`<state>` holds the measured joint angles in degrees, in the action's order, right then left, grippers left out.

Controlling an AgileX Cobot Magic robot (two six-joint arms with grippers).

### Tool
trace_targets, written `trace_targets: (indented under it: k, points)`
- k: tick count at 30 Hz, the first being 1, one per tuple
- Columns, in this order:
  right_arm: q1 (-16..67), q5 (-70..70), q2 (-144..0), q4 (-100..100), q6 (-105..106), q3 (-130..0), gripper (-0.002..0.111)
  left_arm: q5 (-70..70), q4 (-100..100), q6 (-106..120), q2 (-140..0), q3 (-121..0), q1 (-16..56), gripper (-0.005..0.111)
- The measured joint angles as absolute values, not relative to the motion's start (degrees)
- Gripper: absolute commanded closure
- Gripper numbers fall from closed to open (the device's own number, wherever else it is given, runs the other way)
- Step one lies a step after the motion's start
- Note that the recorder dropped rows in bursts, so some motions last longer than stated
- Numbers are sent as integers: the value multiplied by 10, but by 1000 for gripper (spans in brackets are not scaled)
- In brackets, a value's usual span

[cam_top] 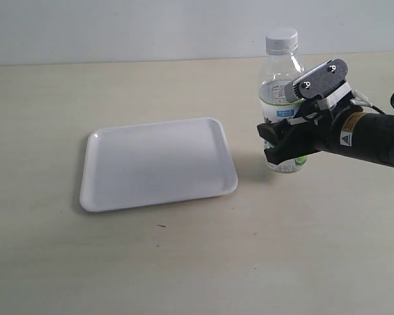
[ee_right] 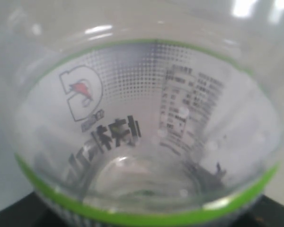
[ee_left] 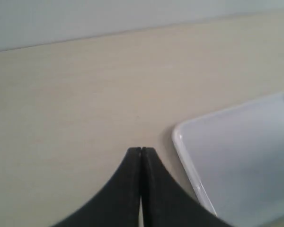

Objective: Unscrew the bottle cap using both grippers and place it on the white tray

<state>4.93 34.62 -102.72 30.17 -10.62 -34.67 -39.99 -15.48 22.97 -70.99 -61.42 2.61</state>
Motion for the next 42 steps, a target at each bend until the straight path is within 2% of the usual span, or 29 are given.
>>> trace_targets:
  k: [4, 7, 13, 17, 19, 20, 21, 22, 24, 30, 42]
  points:
    - [49, 351, -1034, 306, -106, -347, 108, -523, -263, 430, -804, -729, 34, 107]
    - [49, 350, -1044, 337, -106, -353, 108, -559, -319, 545, -851, -779, 65, 107]
    - [49, 339, -1054, 431, -107, -388, 108, -561, -290, 729, -955, -853, 229, 107]
    - [49, 331, -1054, 436, -107, -391, 108, -540, -283, 747, -1003, -905, 295, 107]
    - [49, 325, -1058, 442, -108, -391, 108, -527, -283, 748, -1018, -921, 319, 99]
    - [49, 325, -1059, 446, -108, -391, 108, -516, -283, 748, -1020, -924, 324, 85]
    - [49, 324, -1061, 450, -108, -392, 108, -495, -283, 749, -1021, -929, 334, 77]
    - [49, 325, -1061, 452, -108, -392, 108, -487, -283, 749, -1021, -933, 340, 61]
    - [49, 325, -1061, 453, -108, -393, 108, -474, -283, 758, -1021, -938, 355, 51]
    - [49, 312, -1063, 476, -92, -405, 108, -463, -287, 725, -1037, -939, 395, 52]
    - [49, 304, -1063, 481, -49, -408, 108, -488, -262, 553, -1052, -943, 398, 52]
